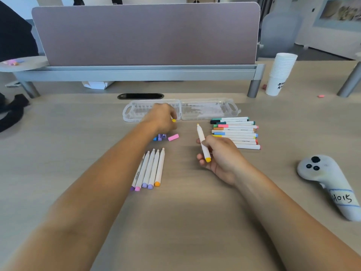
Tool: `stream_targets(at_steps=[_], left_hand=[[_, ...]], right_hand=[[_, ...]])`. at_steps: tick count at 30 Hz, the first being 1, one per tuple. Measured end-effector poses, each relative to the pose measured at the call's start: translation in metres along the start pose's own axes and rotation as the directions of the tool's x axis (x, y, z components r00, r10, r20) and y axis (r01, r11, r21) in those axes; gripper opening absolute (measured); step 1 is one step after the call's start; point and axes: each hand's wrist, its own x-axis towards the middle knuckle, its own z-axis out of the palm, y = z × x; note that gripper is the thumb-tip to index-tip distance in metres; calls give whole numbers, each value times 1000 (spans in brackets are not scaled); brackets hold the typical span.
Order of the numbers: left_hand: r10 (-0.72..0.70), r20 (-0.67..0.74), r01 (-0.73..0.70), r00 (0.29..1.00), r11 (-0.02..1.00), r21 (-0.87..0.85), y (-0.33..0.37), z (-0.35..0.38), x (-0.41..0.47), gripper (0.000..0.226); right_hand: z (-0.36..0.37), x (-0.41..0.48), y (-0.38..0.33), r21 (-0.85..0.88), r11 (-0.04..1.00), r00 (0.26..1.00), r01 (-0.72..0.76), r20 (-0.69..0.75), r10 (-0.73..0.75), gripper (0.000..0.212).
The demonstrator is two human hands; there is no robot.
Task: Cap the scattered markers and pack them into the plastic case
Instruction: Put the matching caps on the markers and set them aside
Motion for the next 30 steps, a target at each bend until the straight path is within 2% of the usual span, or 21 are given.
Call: stream_targets(at_steps=[3, 5, 8, 11, 14, 16, 18, 24, 27, 30], left_hand=[[8, -34, -15, 999, 973, -229, -7, -16, -32, 18], [55, -41, -65, 998, 954, -292, -14, -23, -57, 19], [91, -30, -95, 995, 909, -405, -27, -26, -90, 19], [58, -1, -47, 998, 799, -599, -36, -22, -116, 22], [59, -23, -58, 998, 702, -710, -44, -16, -129, 15], [78, -16, -65, 997, 672, -738, -47, -15, -131, 12], [109, -21, -88, 994, 657, -749, -49, -16, -132, 9], [186, -21, -150, 982, 712, -686, -49, -16, -134, 12], [212, 4, -157, 977, 739, -655, -45, -14, -137, 13], [207, 50, -118, 977, 719, -685, -38, -13, -140, 13]], right_hand=[[4, 0, 2, -15, 1000, 1000, -5, -11, 5, 16], [5, 0, 5, -49, 999, 1000, 10, -4, -10, 8], [7, -2, 9, -258, 962, 996, 89, 31, -84, 9], [8, -6, 13, -438, 859, 964, 265, 155, -218, 25], [8, -6, 19, -601, 649, 884, 467, 296, -362, 32], [7, -4, 23, -633, 571, 850, 523, 339, -403, 35], [6, -3, 24, -640, 543, 836, 544, 352, -421, 34], [1, 0, 24, -660, 497, 818, 564, 365, -444, 28], [1, -3, 24, -689, 441, 809, 575, 399, -432, 22], [0, -6, 24, -703, 361, 776, 613, 451, -441, 20]])
